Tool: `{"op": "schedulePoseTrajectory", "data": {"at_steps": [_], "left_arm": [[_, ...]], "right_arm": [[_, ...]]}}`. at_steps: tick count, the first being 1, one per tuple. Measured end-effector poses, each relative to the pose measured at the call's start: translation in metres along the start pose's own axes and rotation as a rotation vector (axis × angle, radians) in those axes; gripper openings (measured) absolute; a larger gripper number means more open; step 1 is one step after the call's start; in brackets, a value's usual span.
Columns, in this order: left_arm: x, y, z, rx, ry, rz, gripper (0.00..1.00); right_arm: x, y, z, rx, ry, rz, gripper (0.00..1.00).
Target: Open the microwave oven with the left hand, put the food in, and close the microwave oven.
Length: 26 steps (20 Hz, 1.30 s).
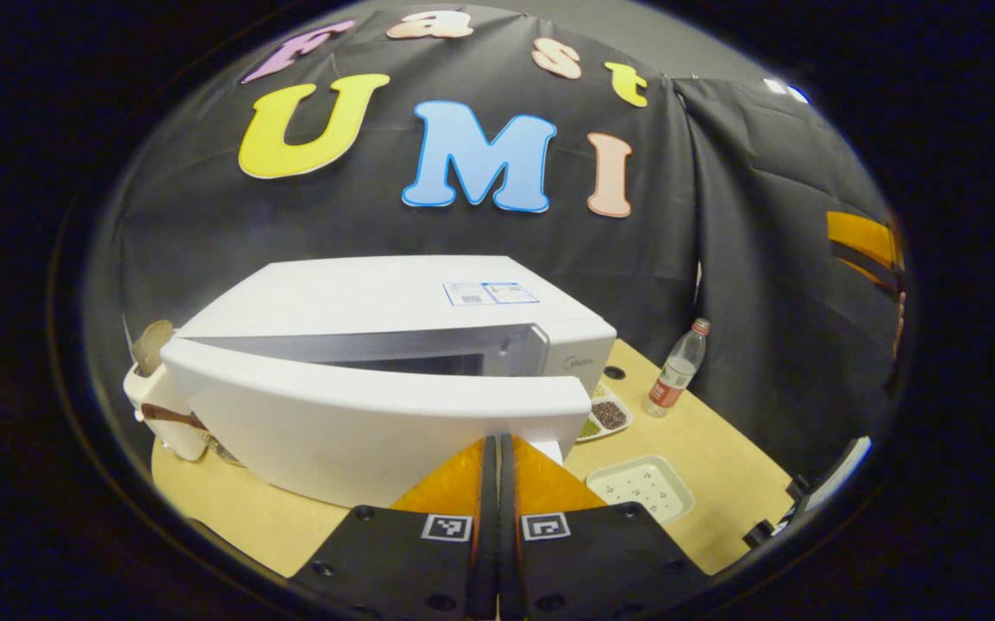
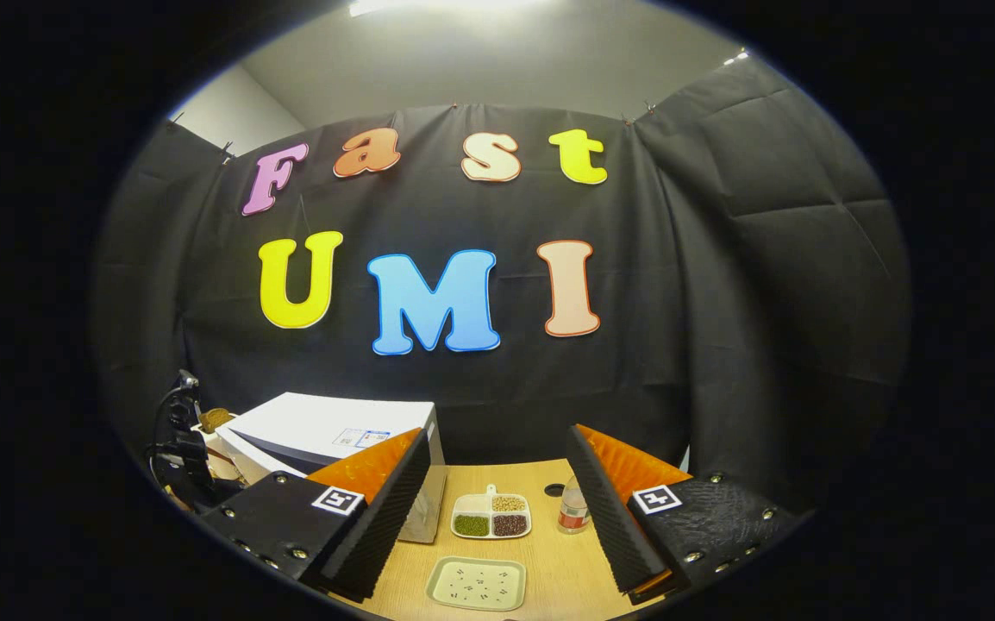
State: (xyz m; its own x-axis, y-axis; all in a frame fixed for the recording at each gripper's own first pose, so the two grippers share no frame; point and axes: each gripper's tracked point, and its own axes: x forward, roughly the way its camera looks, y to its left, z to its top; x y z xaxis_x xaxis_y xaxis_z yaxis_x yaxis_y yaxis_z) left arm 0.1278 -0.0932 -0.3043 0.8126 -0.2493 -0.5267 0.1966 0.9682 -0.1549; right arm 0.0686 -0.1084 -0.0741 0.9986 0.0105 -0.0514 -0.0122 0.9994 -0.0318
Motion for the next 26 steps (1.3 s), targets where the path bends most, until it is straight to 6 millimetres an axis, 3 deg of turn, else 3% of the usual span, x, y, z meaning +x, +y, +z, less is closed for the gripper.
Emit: {"op": "schedulePoseTrajectory", "data": {"at_steps": [4,10,18,21,22,23,26], "left_arm": [[0.019,0.010,0.014,-0.099,-0.027,0.023,0.08],[0.042,0.012,0.025,-0.101,-0.028,0.026,0.07],[0.048,0.009,0.016,-0.064,-0.033,0.046,0.07],[0.052,0.009,0.019,-0.077,-0.043,0.051,0.07],[0.056,0.018,0.023,-0.075,-0.042,0.085,0.07],[0.055,0.012,0.018,-0.110,-0.021,0.053,0.07],[0.055,0.018,0.019,-0.048,-0.026,0.076,0.07]], "right_arm": [[0.005,0.001,0.001,0.010,-0.003,0.005,0.98],[0.004,-0.015,-0.004,0.041,-0.001,-0.054,0.98],[0.005,-0.030,-0.002,0.035,0.002,-0.117,0.98],[0.006,-0.024,-0.002,0.028,0.001,-0.109,0.98],[0.006,-0.022,-0.001,0.025,0.000,-0.104,0.98],[0.006,-0.020,-0.001,0.021,-0.001,-0.099,0.98],[0.004,-0.016,-0.001,0.019,-0.002,-0.087,0.98]]}}
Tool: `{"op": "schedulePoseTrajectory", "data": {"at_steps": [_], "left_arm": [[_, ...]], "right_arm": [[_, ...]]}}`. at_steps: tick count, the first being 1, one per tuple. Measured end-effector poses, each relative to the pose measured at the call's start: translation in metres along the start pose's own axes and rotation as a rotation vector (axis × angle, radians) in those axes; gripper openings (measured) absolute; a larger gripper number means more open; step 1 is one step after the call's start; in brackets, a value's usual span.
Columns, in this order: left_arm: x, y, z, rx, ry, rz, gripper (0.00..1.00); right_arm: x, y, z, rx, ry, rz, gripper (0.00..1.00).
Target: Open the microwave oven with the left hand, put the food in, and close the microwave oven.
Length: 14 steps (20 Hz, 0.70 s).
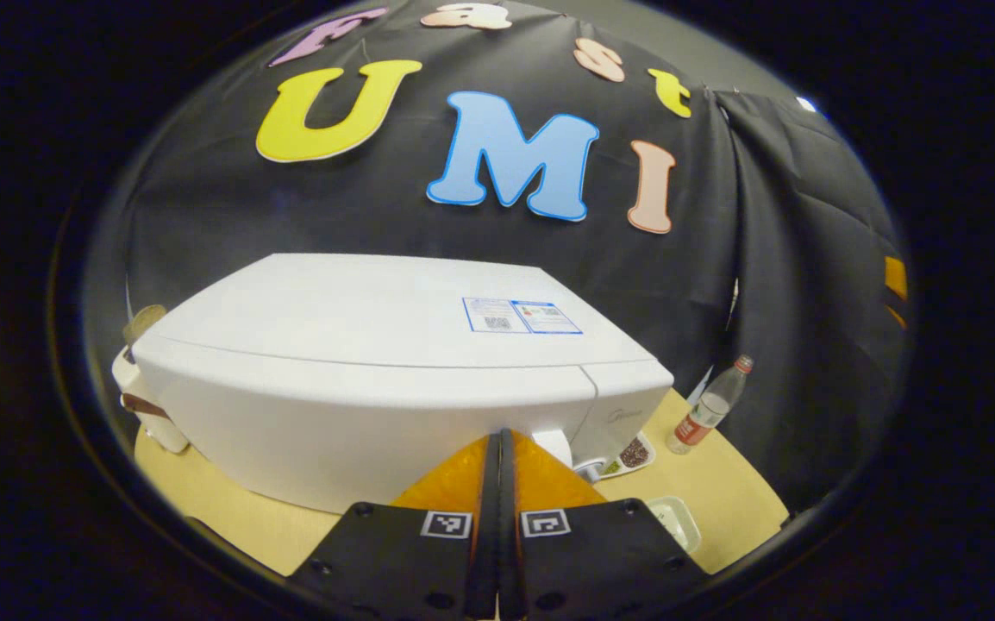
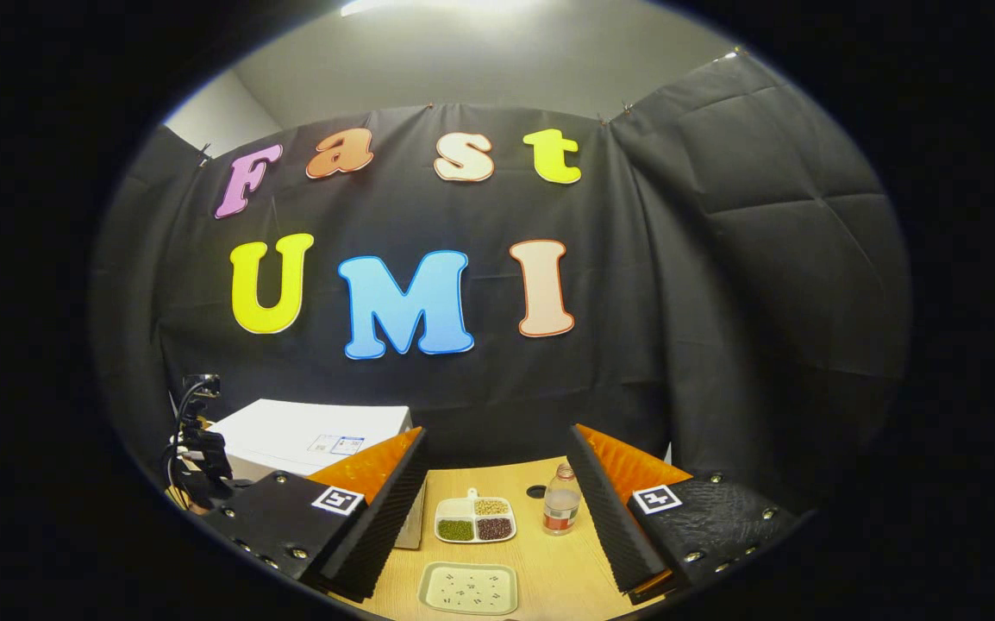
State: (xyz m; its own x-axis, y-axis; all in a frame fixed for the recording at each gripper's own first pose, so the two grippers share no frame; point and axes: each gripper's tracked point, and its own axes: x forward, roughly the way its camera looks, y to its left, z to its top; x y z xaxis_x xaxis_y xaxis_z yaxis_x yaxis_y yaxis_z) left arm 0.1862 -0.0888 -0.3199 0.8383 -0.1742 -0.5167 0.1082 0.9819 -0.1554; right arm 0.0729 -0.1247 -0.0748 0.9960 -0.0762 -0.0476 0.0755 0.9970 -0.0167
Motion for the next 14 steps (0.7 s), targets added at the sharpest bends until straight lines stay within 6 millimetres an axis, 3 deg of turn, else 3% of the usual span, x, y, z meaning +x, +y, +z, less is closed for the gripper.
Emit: {"op": "schedulePoseTrajectory", "data": {"at_steps": [3,5,8,12,13,14], "left_arm": [[-0.018,0.005,0.023,-0.007,-0.046,0.019,0.07],[-0.043,0.012,0.043,0.016,-0.091,0.034,0.07],[-0.105,0.026,0.088,0.057,-0.211,0.074,0.07],[-0.197,0.037,0.163,0.137,-0.418,0.138,0.08],[-0.223,0.039,0.178,0.161,-0.460,0.159,0.12],[-0.245,0.042,0.192,0.179,-0.493,0.180,0.38]], "right_arm": [[-0.003,0.004,-0.005,0.004,0.014,0.013,0.98],[-0.004,0.010,-0.002,0.010,0.009,0.025,0.98],[-0.006,0.024,0.006,-0.002,-0.007,0.052,0.98],[-0.009,0.056,0.019,-0.008,-0.019,0.111,0.98],[-0.011,0.065,0.022,-0.007,-0.022,0.123,0.98],[-0.014,0.076,0.028,-0.002,-0.025,0.139,0.98]]}}
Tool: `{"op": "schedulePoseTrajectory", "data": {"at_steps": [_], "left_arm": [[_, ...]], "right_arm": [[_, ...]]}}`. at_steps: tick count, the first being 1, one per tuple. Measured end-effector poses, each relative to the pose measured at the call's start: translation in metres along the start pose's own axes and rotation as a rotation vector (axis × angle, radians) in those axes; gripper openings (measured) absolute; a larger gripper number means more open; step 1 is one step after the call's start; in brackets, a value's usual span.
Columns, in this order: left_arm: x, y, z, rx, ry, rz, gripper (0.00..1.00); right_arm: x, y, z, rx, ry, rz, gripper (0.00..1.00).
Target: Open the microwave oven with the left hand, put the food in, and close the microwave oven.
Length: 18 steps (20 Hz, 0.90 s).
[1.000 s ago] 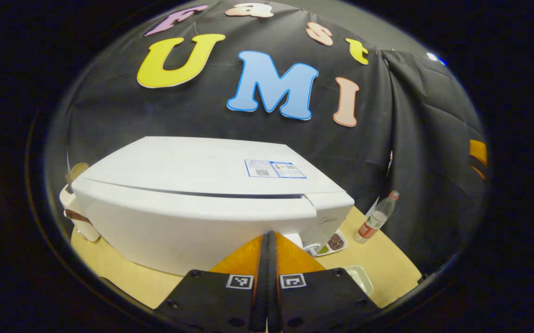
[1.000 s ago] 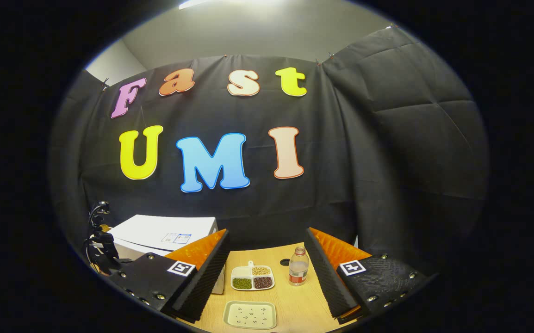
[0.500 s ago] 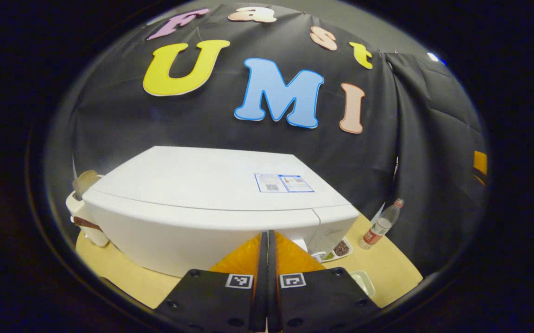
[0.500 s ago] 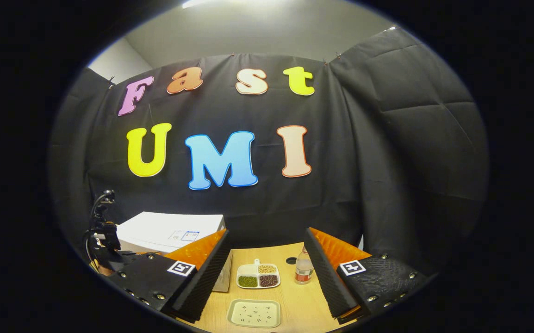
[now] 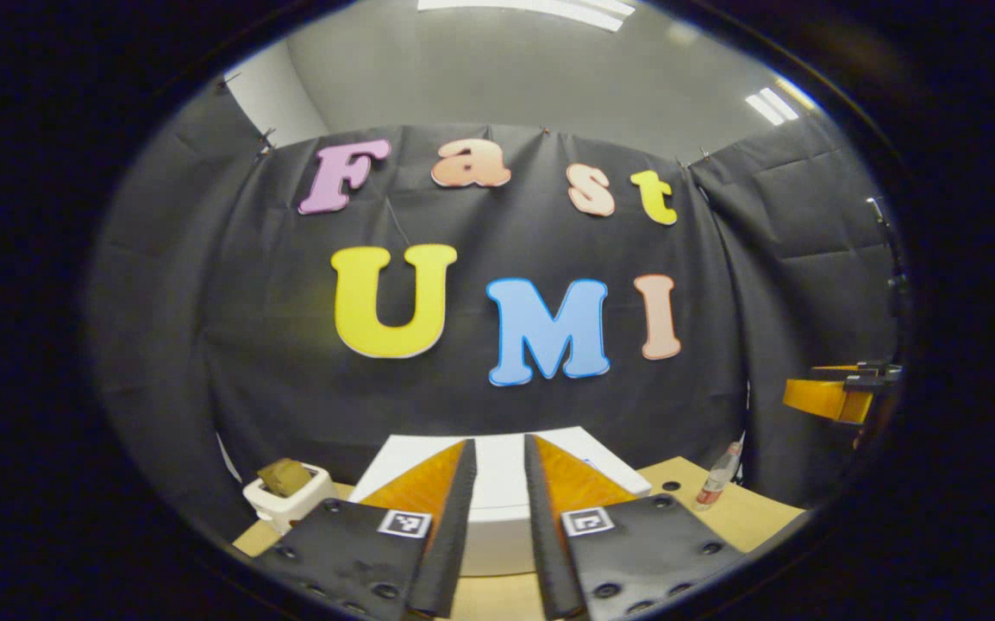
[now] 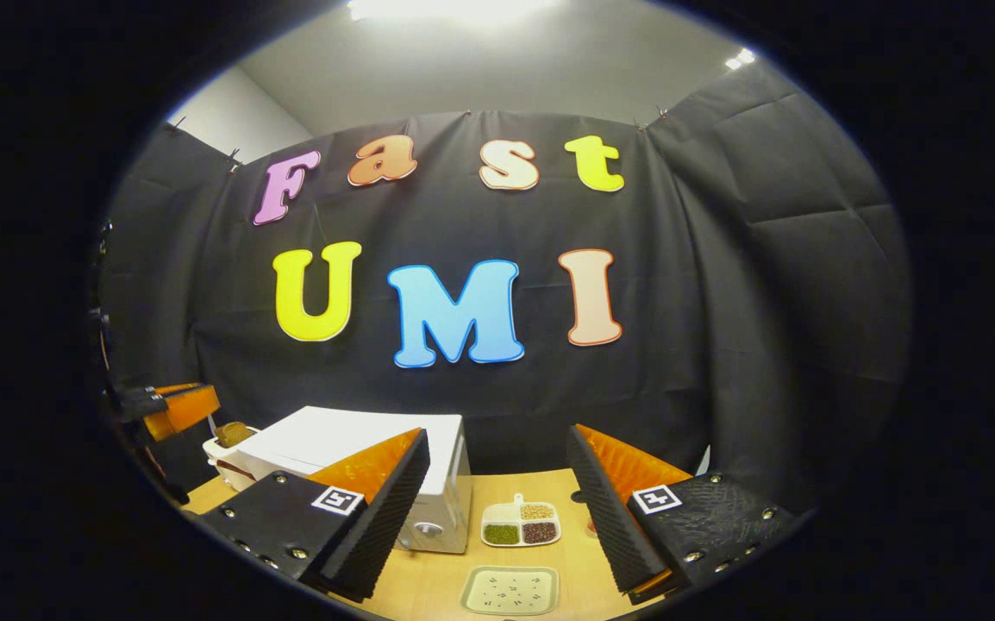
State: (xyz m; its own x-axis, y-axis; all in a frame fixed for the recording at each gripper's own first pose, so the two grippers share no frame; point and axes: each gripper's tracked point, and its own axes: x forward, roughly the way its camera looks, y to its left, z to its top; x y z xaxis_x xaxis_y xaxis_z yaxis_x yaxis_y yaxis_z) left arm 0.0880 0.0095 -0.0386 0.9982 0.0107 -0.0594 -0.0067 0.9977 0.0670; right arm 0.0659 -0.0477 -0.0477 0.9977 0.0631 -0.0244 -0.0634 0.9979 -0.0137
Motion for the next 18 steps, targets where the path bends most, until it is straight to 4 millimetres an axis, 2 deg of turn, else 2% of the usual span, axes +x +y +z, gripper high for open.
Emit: {"op": "schedulePoseTrajectory", "data": {"at_steps": [2,3,5,9,11,15,18], "left_arm": [[-0.022,0.011,0.033,0.009,-0.065,0.003,0.90],[-0.035,0.019,0.046,0.000,-0.093,0.016,0.98],[-0.047,0.036,0.052,-0.002,-0.096,0.045,0.97],[-0.069,0.050,0.036,-0.001,-0.050,0.021,0.97],[-0.077,0.059,0.035,0.004,-0.047,0.012,0.97],[-0.084,0.073,0.040,-0.018,-0.063,-0.004,0.97],[-0.083,0.085,0.049,-0.025,-0.081,-0.003,0.97]], "right_arm": [[-0.004,0.021,0.013,0.011,-0.014,0.026,0.97],[-0.007,0.029,0.018,0.009,-0.022,0.031,0.97],[-0.015,0.043,0.029,0.010,-0.048,0.035,0.98],[-0.033,0.070,0.035,0.003,-0.068,0.036,0.98],[-0.041,0.080,0.038,-0.007,-0.075,0.028,0.98],[-0.052,0.095,0.042,-0.013,-0.079,0.003,0.97],[-0.052,0.110,0.046,-0.018,-0.072,0.018,0.98]]}}
